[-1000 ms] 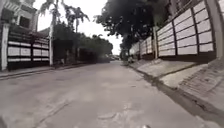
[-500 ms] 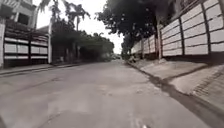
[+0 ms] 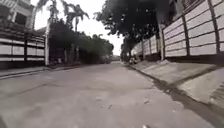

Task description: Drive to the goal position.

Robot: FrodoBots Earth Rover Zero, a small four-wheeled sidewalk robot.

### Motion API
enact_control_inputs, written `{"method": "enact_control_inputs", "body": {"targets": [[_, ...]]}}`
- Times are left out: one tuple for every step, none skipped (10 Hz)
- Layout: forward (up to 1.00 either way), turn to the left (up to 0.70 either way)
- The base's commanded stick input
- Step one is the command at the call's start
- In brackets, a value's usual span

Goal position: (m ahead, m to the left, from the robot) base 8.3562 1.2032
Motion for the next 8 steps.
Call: {"method": "enact_control_inputs", "body": {"targets": [[0.85, -0.08], [0.85, -0.09], [0.85, -0.08], [0.85, -0.04], [0.85, -0.03], [0.85, -0.03], [0.85, -0.02], [0.85, -0.02]]}}
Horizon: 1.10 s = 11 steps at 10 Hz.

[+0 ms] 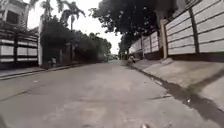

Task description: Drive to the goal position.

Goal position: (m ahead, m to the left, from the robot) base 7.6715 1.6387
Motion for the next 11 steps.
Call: {"method": "enact_control_inputs", "body": {"targets": [[0.85, -0.02], [0.85, -0.02], [0.85, -0.03], [0.85, -0.05], [0.85, -0.06], [0.85, -0.06], [0.85, -0.05], [0.85, -0.03], [0.85, -0.02], [0.85, -0.02], [0.85, -0.02]]}}
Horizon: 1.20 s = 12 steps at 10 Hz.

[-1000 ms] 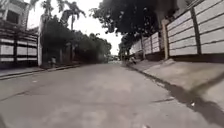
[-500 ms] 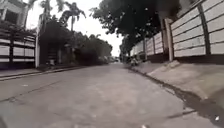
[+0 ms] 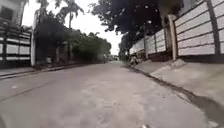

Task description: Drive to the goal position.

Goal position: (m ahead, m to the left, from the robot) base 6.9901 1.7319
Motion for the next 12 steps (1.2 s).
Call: {"method": "enact_control_inputs", "body": {"targets": [[0.85, -0.07], [0.85, -0.10], [0.85, -0.09], [0.85, -0.04], [0.85, -0.02], [0.85, -0.02], [0.85, -0.02], [0.85, -0.02], [0.85, -0.02], [0.85, -0.02], [0.85, -0.02], [0.85, -0.02]]}}
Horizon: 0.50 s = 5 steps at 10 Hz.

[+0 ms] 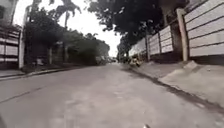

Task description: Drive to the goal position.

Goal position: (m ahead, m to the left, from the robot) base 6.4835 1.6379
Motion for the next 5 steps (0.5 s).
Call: {"method": "enact_control_inputs", "body": {"targets": [[0.85, -0.02], [0.85, -0.02], [0.85, -0.02], [0.85, -0.02], [0.85, -0.02]]}}
